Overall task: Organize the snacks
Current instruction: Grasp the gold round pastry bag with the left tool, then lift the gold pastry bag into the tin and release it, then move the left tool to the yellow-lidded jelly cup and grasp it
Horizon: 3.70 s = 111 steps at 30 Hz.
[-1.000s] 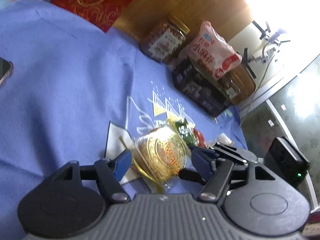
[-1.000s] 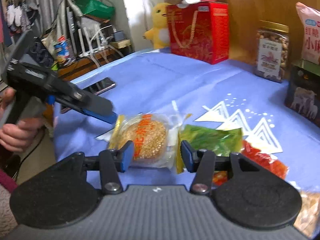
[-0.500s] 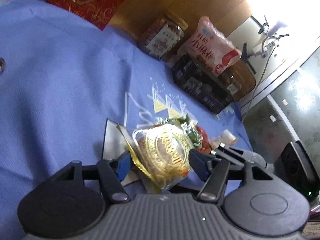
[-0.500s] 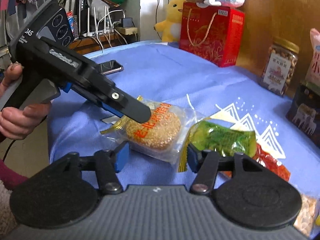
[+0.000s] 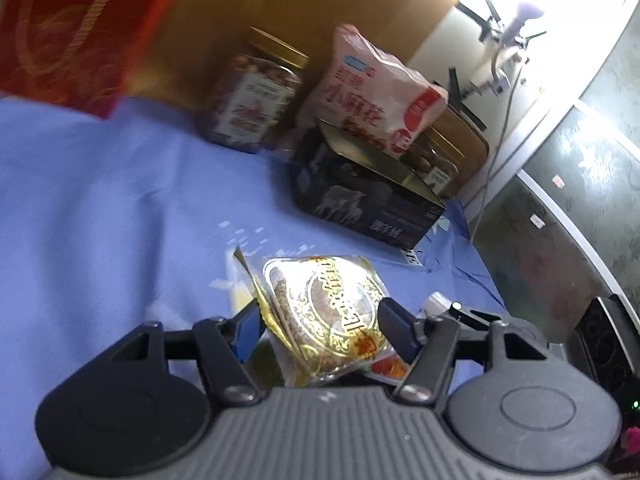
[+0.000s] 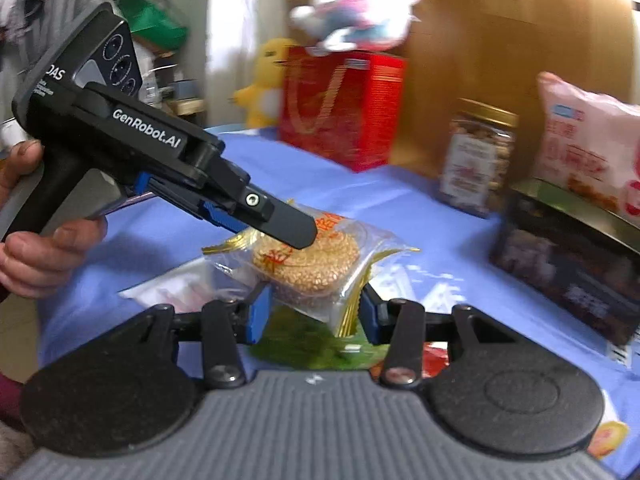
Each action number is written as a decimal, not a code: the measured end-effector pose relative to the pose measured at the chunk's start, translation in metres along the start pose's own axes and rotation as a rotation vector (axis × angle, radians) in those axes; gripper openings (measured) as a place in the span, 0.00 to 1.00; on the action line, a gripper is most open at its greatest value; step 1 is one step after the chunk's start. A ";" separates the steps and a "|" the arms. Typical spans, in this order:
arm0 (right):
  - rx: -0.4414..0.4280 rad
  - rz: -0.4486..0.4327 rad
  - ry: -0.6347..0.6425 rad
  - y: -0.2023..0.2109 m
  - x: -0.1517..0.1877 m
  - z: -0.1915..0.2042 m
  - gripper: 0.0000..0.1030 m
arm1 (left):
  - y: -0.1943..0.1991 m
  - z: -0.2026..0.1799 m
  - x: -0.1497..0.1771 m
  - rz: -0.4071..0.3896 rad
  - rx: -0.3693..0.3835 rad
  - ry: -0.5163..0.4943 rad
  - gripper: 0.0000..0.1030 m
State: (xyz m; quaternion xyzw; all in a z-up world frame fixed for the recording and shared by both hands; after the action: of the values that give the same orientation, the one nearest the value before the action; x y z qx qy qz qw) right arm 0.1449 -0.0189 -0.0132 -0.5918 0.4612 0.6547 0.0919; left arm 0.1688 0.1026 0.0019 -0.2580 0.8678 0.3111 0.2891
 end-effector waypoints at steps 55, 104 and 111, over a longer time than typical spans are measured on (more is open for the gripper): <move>0.515 -0.105 -0.301 0.003 -0.011 -0.240 0.52 | -0.209 -0.093 -0.122 0.095 0.096 -0.212 0.64; 0.216 0.085 -0.327 0.026 0.056 -0.114 0.36 | -0.137 -0.049 0.012 0.168 0.095 0.090 0.43; 0.193 0.133 -0.346 0.021 0.062 -0.121 0.41 | -0.152 -0.052 0.017 0.194 0.112 0.085 0.44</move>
State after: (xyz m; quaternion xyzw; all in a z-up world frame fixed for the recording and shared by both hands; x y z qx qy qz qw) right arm 0.1972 -0.1433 -0.0413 -0.4272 0.5371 0.7040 0.1829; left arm 0.2342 -0.0402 -0.0351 -0.1694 0.9162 0.2772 0.2345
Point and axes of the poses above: each gripper's, at about its wrist camera, not at the fingertips, and y roughly against the way its jaws point, z to its left, x to its underside, the point moved 8 cm from there along -y, roughly the way its jaws point, and after that the axes turned 12 degrees about x, right-handed, at the moved point
